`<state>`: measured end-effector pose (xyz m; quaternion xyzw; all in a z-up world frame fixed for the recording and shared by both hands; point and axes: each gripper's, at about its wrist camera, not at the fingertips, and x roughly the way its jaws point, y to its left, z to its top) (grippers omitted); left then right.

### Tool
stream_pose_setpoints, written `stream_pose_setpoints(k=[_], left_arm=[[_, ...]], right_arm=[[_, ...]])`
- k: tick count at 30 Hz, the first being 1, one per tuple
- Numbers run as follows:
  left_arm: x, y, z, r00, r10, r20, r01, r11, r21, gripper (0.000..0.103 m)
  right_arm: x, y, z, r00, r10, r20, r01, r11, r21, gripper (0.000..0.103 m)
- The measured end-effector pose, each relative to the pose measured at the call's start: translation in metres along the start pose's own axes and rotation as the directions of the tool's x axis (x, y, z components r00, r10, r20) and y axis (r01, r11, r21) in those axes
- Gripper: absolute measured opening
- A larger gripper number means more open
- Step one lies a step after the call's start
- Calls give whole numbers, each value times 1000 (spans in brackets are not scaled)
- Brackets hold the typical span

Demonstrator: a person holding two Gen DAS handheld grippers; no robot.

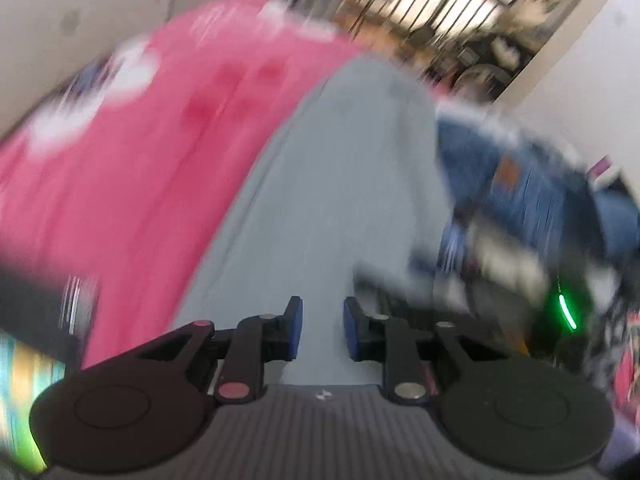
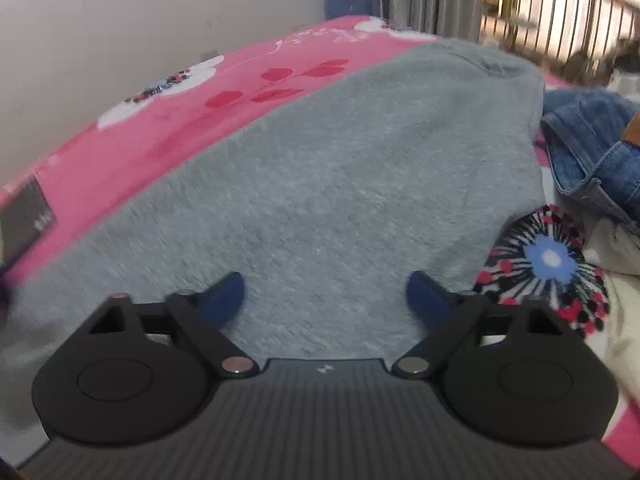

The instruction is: Fold clothes

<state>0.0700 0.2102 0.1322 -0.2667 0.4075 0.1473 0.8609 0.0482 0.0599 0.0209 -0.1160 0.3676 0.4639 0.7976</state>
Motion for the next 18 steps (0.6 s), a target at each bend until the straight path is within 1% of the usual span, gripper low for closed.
stream_pose_setpoints(k=[1, 3, 4, 5, 6, 8, 9, 11, 12, 13, 14, 15, 16, 17, 18], left_arm=[[11, -7, 28, 999, 16, 36, -18, 999, 34, 30], [42, -19, 85, 995, 34, 91, -43, 994, 100, 30], [65, -25, 115, 996, 3, 84, -14, 992, 124, 32], [88, -30, 144, 997, -20, 75, 9, 989, 145, 39], [111, -34, 168, 998, -26, 61, 16, 988, 157, 42], [159, -41, 216, 999, -37, 32, 30, 983, 180, 46], [182, -45, 238, 999, -28, 29, 22, 982, 187, 49], [223, -50, 274, 996, 55, 75, -67, 984, 168, 57], [242, -48, 290, 996, 57, 62, -64, 990, 125, 59], [261, -42, 304, 1000, 23, 18, -24, 998, 56, 60], [279, -37, 315, 999, -39, -31, 38, 999, -32, 60], [292, -34, 320, 993, -95, -68, 89, 992, -95, 60], [304, -34, 325, 985, -147, -96, 134, 983, -127, 60], [315, -35, 327, 974, -189, -129, 172, 976, -130, 63], [325, -37, 328, 971, -180, -160, 165, 981, -104, 62]], right_arm=[[-11, -14, 8, 1000, 20, 21, -21, 998, 63, 76], [-32, -48, 29, 996, 3, 94, -22, 980, 199, 76], [-34, -63, 42, 994, -23, 111, -4, 972, 237, 77], [-32, -79, 56, 992, -46, 119, 14, 964, 264, 77], [-28, -97, 71, 991, -63, 121, 25, 956, 291, 77], [-12, -133, 103, 991, -46, 123, 0, 937, 349, 78], [-5, -150, 119, 990, -32, 136, -22, 926, 376, 78], [11, -183, 152, 985, -11, 175, -64, 905, 421, 79], [26, -198, 166, 985, -13, 173, -67, 893, 445, 79], [40, -213, 180, 985, -15, 172, -69, 880, 469, 80], [57, -228, 192, 987, -9, 159, -73, 862, 502, 80], [77, -244, 199, 992, 12, 125, -80, 826, 559, 80], [96, -259, 201, 994, 49, 96, -99, 780, 618, 80], [114, -272, 200, 991, 104, 84, -133, 737, 663, 80], [132, -285, 200, 985, 158, 74, -164, 689, 706, 82]])
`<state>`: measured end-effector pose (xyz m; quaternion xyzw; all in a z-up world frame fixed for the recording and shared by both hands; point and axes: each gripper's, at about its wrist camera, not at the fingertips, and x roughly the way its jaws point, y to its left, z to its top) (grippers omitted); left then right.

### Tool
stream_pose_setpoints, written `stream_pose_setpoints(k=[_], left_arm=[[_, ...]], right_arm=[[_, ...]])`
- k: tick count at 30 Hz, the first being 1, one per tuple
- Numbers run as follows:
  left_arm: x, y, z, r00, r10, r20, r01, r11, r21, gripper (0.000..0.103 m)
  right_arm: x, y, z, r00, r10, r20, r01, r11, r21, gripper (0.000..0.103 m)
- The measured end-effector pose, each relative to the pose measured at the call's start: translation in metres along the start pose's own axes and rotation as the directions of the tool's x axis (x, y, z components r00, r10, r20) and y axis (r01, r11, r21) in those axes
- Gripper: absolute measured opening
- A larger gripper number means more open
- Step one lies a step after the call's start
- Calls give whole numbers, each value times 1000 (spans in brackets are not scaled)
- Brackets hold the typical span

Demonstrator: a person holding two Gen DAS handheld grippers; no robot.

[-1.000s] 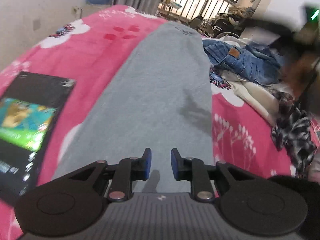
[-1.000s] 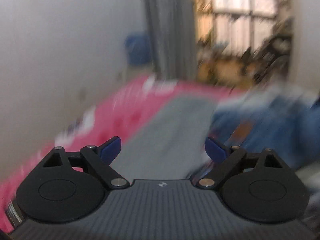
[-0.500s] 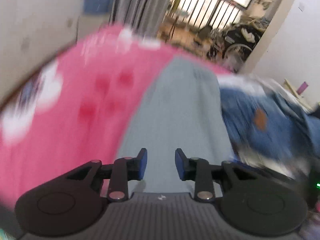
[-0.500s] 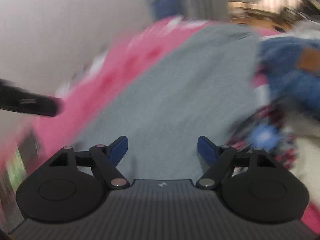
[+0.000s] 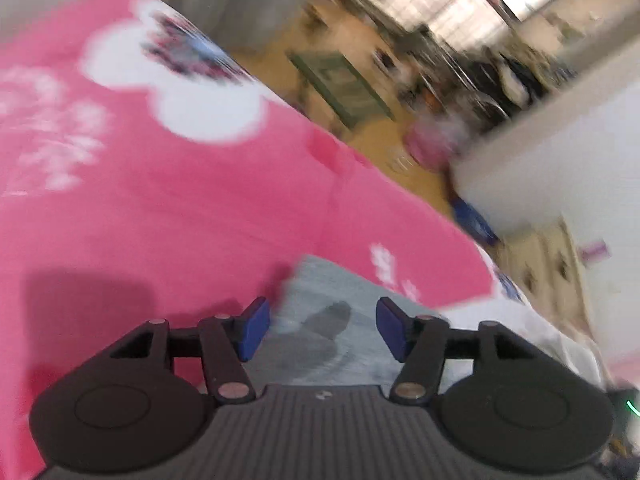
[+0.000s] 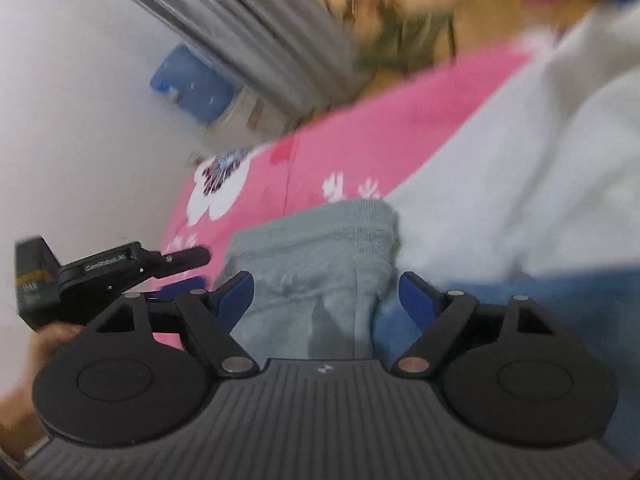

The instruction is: Fold clothes

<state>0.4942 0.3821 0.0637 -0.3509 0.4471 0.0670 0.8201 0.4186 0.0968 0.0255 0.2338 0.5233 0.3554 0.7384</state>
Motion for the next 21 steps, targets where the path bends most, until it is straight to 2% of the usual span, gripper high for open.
stream_pose_setpoints(k=[1, 2, 4, 6, 9, 12, 14, 15, 18, 20, 21], left_arm=[[9, -1, 0, 999, 36, -29, -36, 999, 26, 55], [19, -2, 2, 996, 49, -81, -46, 998, 41, 49], [33, -3, 2, 990, 56, -131, -47, 996, 70, 52], [40, -1, 1, 990, 43, -136, -32, 997, 77, 52], [49, 5, 2, 985, 21, -173, -9, 998, 67, 52], [49, 3, 3, 980, 16, -200, 13, 990, 142, 40], [43, 4, -2, 984, 10, -177, 18, 988, 156, 29], [40, 3, -4, 988, 15, -156, 11, 986, 166, 27], [38, -6, -4, 994, 47, -100, -27, 982, 188, 23], [33, -14, -6, 995, 82, -51, -70, 979, 194, 21], [27, -22, -11, 994, 108, -9, -103, 968, 228, 20]], right_arm=[[11, -10, 7, 999, 20, -26, -18, 998, 52, 81], [15, -18, 9, 999, 20, -27, -17, 996, 89, 75], [23, -31, 12, 999, 25, -29, -21, 989, 150, 68], [31, -35, 11, 999, 42, -25, -38, 992, 119, 52], [37, -40, 2, 993, 110, 32, -110, 994, 24, 47], [40, -40, -4, 989, 130, 70, -127, 991, -43, 40], [44, -37, -5, 989, 121, 82, -114, 990, -83, 38], [46, -37, -4, 990, 112, 89, -102, 990, -100, 35], [49, -30, -8, 991, 71, 115, -49, 982, -184, 34], [50, -22, -7, 993, 38, 110, -14, 978, -210, 33], [49, -18, -6, 994, 18, 104, 6, 976, -218, 33]])
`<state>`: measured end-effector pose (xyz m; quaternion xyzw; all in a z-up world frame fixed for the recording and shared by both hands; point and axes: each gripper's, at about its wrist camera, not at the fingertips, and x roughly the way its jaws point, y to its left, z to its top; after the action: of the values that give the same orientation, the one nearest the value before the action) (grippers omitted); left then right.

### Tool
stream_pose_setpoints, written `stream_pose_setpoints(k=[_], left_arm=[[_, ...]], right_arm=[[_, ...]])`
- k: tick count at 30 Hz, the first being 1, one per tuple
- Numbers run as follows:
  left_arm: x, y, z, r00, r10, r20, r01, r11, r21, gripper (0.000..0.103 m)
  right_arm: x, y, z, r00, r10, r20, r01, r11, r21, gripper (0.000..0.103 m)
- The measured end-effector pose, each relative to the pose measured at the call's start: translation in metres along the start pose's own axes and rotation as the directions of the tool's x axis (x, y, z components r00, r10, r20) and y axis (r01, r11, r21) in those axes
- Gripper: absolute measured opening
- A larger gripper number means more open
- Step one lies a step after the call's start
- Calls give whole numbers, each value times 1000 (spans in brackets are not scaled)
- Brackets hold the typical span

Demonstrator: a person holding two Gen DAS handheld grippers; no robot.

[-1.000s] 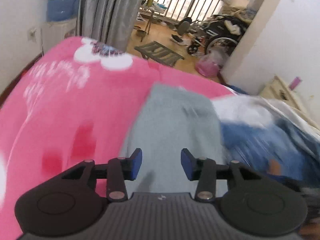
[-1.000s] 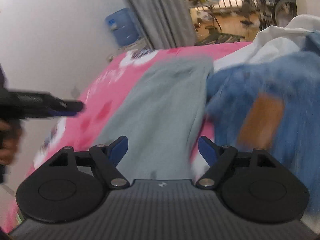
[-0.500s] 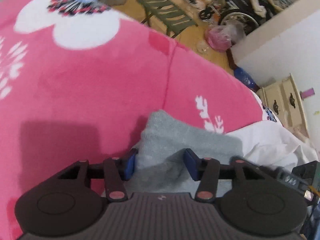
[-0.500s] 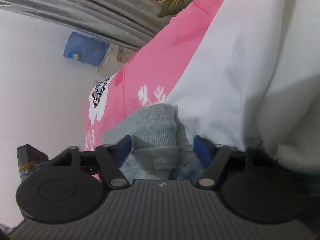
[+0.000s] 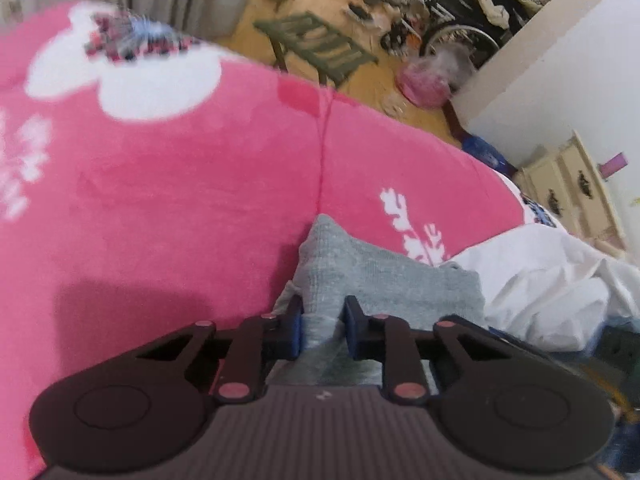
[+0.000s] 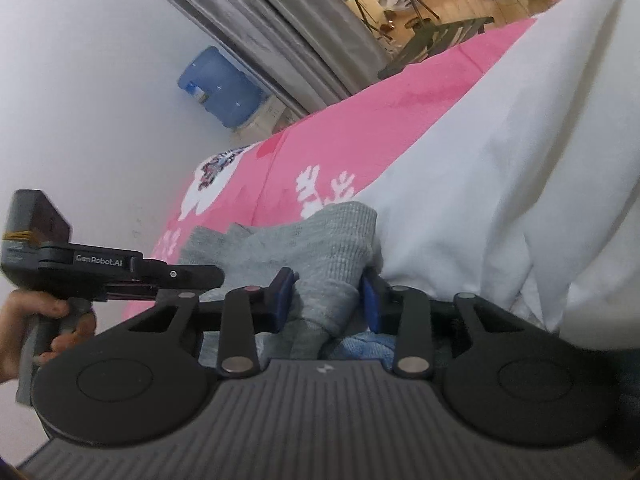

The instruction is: Fold clothes

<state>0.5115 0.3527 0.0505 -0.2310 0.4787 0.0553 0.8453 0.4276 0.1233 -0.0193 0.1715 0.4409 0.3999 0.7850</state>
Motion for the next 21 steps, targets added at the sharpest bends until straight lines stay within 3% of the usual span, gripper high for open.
stream_pose_setpoints(k=[3, 6, 12, 16, 21], left_arm=[[-26, -22, -8, 996, 17, 92, -28, 992, 122, 17], [-55, -21, -10, 991, -42, 127, 27, 993, 117, 16], [-123, -16, -31, 966, -168, 196, 148, 983, 112, 15], [-176, -28, -66, 960, -214, 183, 184, 969, 168, 14], [-230, -30, -108, 956, -209, 207, 165, 963, 214, 14]], right_arm=[[-9, 25, 9, 998, -42, -55, 39, 998, -59, 32], [-35, 52, 20, 995, -33, -94, 20, 991, -136, 30], [-94, 95, 23, 997, -19, -79, -1, 970, -243, 28], [-141, 137, -6, 990, -112, -90, 61, 892, -448, 27], [-192, 172, -34, 996, -54, -70, 4, 818, -575, 27]])
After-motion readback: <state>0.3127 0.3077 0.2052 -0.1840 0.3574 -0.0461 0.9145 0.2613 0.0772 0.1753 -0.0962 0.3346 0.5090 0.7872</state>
